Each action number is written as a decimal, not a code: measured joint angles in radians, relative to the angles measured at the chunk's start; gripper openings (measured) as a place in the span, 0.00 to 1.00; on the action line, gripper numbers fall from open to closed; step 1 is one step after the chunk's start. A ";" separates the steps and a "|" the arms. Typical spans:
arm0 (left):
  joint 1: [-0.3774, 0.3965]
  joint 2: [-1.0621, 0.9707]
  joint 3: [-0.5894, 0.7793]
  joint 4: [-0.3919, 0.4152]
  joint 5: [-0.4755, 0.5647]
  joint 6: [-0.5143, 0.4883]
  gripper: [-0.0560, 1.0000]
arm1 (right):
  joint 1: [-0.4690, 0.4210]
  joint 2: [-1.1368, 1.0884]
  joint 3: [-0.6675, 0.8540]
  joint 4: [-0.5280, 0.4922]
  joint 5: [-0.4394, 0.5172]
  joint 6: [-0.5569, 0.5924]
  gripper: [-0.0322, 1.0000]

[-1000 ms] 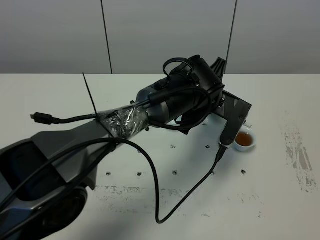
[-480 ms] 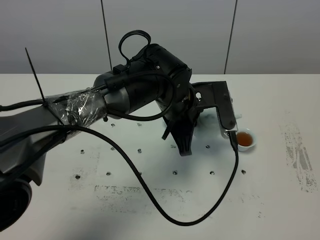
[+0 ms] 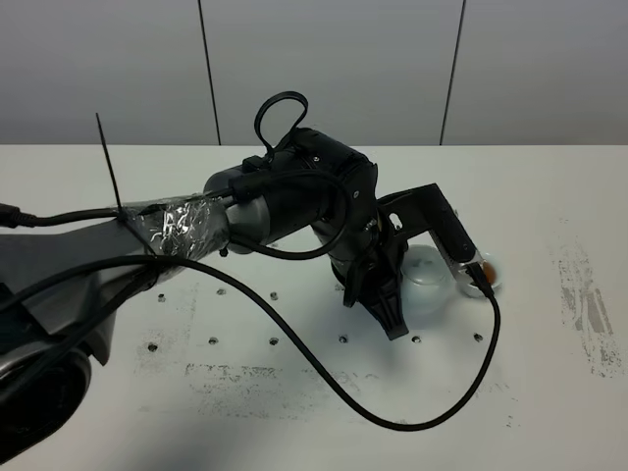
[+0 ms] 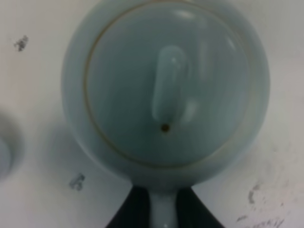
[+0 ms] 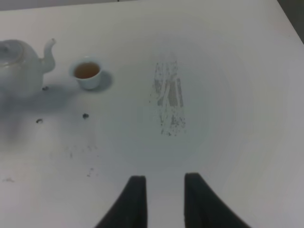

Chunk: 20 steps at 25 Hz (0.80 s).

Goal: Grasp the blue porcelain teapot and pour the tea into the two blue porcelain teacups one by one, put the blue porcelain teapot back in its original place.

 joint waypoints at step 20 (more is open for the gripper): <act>0.004 0.037 0.009 -0.003 0.017 -0.018 0.16 | 0.000 0.000 0.000 0.000 0.000 0.000 0.24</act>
